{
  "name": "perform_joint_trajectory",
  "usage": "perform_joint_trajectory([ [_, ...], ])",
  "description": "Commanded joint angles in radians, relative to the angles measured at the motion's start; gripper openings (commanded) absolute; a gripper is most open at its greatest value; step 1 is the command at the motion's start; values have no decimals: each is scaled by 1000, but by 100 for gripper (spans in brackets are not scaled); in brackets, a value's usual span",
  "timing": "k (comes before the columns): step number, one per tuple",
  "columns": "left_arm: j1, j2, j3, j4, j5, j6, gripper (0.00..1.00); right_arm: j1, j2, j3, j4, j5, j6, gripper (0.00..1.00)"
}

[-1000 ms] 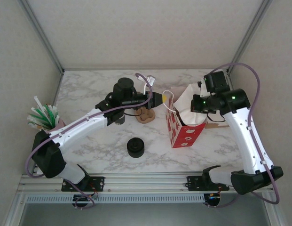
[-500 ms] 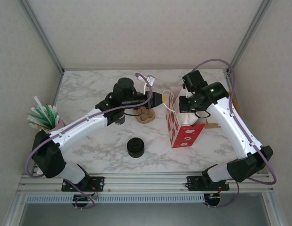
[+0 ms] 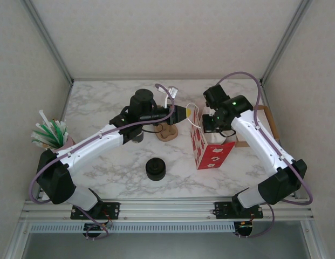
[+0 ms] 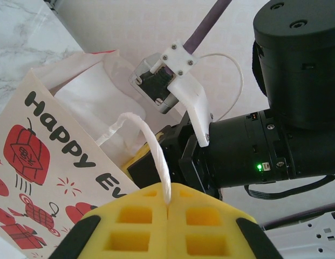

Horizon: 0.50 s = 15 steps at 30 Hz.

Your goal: Pack the takeout coffee

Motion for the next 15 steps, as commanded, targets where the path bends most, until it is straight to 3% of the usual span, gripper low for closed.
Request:
perform_joint_trajectory([
  [1, -5, -26, 6, 0, -10, 20, 5, 12, -13, 32, -21, 25, 13, 15],
  [15, -5, -34, 12, -5, -24, 13, 13, 42, -94, 91, -21, 89, 30, 36],
])
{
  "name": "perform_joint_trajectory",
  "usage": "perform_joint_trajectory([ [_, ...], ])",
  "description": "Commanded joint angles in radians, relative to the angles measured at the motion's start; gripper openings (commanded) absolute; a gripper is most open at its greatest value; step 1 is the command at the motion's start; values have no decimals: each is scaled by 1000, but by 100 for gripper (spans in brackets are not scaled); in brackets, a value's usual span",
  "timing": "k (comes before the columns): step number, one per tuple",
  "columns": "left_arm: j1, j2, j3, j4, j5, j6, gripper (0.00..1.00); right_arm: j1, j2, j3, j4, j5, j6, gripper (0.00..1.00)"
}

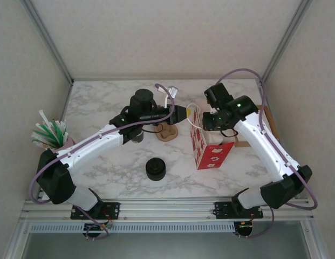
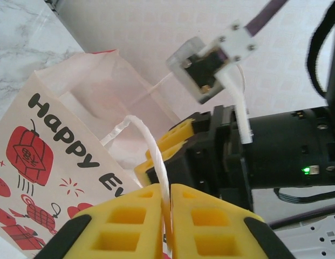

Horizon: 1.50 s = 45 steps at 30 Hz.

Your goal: Pack the takeout coffee

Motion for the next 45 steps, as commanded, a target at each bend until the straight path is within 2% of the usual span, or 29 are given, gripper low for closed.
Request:
perform_joint_trajectory([
  [1, -5, -36, 13, -5, -19, 12, 15, 9, -51, 38, 0, 43, 12, 37],
  [3, -5, -38, 16, -6, -20, 10, 20, 9, -67, 41, 10, 44, 12, 37],
  [9, -5, -62, 31, -24, -35, 18, 44, 12, -144, 30, 67, 43, 6, 43],
  [14, -5, -95, 49, -45, -57, 33, 64, 12, -233, 16, 138, 15, -3, 56],
  [18, -5, -129, 55, -67, -91, 51, 87, 13, -313, -4, 193, -7, -17, 68],
  [21, -5, -169, 50, -82, -130, 69, 99, 13, -368, -20, 220, -13, -29, 77],
  [23, -5, -201, 39, -88, -164, 78, 100, 13, -405, -34, 234, -7, -37, 82],
  [27, -5, -288, -4, -89, -232, 93, 100, 13, -491, -76, 269, -9, -56, 99],
  [34, -5, -486, -136, -97, -405, 111, 100, 13, -692, -205, 344, 35, -77, 99],
  [41, -5, -701, -332, -138, -673, 117, 100, 11, -936, -392, 426, 133, -109, 99],
  [45, -5, -787, -433, -192, -814, 96, 100, 13, -1003, -437, 336, 247, -56, 99],
])
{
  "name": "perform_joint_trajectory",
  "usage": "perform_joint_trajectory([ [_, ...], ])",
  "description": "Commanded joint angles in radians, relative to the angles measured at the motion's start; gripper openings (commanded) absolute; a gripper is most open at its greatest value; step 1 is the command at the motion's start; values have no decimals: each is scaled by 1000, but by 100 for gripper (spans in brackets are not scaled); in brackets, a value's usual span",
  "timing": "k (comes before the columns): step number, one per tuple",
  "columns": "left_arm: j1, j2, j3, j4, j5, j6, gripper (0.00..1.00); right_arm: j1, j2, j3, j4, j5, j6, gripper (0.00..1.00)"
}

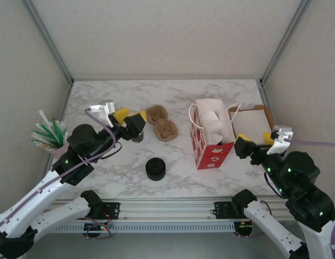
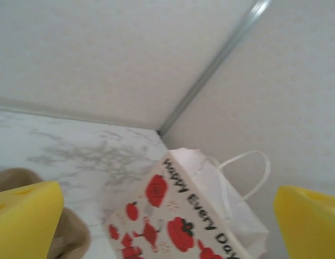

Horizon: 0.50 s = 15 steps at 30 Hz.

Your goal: Pack the takeout coffee

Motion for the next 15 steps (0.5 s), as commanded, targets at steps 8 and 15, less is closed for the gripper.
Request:
perform_joint_trajectory([
  [8, 51, -78, -195, -136, -360, -66, 100, 6, -34, -126, -87, 218, 75, 99],
  [15, 311, -55, -240, -91, -209, -74, 100, 6, 54, -92, -39, 305, 42, 99],
])
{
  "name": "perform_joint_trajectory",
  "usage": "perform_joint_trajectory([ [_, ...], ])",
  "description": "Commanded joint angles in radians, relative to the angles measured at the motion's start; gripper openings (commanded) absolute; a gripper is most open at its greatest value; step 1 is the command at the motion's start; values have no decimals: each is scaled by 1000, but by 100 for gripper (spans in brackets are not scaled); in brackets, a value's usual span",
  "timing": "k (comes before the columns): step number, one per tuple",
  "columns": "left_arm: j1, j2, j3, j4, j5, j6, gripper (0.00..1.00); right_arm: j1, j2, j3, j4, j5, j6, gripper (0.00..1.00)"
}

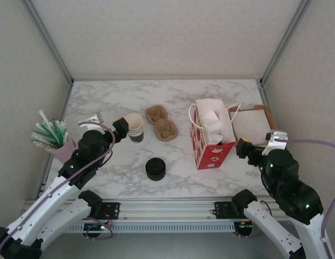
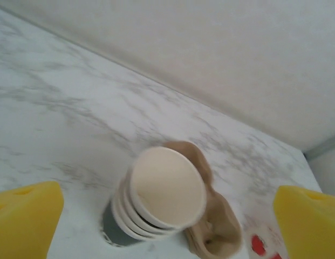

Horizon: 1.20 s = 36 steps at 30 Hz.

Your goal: Pack the takeout coffee

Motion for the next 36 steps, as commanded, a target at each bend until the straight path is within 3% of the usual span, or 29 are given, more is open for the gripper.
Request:
perform_joint_trajectory([
  [1, 105, 11, -11, 46, 62, -20, 100, 5, 67, 47, 42, 77, -15, 99],
  [8, 340, 111, -9, 159, 209, -20, 100, 3, 146, 115, 100, 162, -62, 99],
  [11, 380, 168, -8, 207, 234, -16, 100, -14, 184, 136, 127, 184, -81, 99],
  [15, 399, 224, -9, 259, 223, 12, 99, -79, 239, 170, 150, 123, -88, 99],
  [18, 409, 263, -6, 290, 218, 43, 100, -198, 289, 183, 166, 3, -76, 99],
  [22, 437, 302, 1, 322, 239, 77, 100, -467, 355, 168, 195, -257, -35, 99],
  [28, 451, 320, -41, 362, 241, 148, 100, -793, 327, -9, 294, -504, 33, 99],
  [32, 451, 305, -130, 457, 241, 247, 100, -892, 244, -194, 416, -539, 67, 99],
  [36, 453, 324, -193, 539, 193, 321, 100, -898, 122, -413, 598, -483, 75, 99],
])
